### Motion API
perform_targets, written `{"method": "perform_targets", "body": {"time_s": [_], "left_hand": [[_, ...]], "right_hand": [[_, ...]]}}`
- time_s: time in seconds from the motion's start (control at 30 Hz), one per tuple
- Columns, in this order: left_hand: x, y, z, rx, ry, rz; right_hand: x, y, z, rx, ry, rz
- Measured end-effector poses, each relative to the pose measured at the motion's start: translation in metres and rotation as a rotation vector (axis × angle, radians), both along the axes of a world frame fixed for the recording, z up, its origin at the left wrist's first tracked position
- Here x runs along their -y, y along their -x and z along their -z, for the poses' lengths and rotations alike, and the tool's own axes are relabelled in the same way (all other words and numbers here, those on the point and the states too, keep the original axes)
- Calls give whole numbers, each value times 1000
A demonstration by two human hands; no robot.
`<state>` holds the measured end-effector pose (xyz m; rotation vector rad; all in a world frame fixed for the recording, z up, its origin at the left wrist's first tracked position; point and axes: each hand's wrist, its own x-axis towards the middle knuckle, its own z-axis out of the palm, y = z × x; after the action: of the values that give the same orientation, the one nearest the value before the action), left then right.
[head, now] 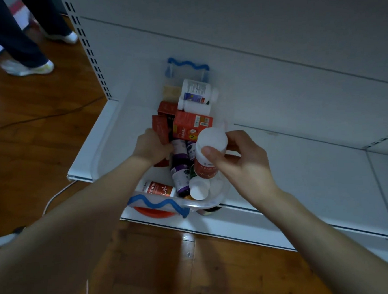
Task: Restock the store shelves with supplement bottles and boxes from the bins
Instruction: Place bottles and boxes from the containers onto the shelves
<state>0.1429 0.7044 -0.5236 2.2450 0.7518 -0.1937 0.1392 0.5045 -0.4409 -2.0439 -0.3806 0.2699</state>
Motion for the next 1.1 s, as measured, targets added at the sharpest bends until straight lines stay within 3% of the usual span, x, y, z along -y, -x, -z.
{"method": "perform_targets", "body": {"time_s": [0.13,0.33,0.47,0.73,1.1], "left_hand": [[2,12,-24,99,-2,-130],[16,46,-69,325,12,-153],[30,80,-105,460,126,-222],[57,147,-165,508,302,-288],[90,211,-264,531,330,-195]], "right_hand": [[-5,8,-2,89,8,12],[-4,24,-19,183,46,-53],[0,40,-42,219,67,-77],[23,87,-93,223,29,-49],[77,118,-217,122,-94,137]]}}
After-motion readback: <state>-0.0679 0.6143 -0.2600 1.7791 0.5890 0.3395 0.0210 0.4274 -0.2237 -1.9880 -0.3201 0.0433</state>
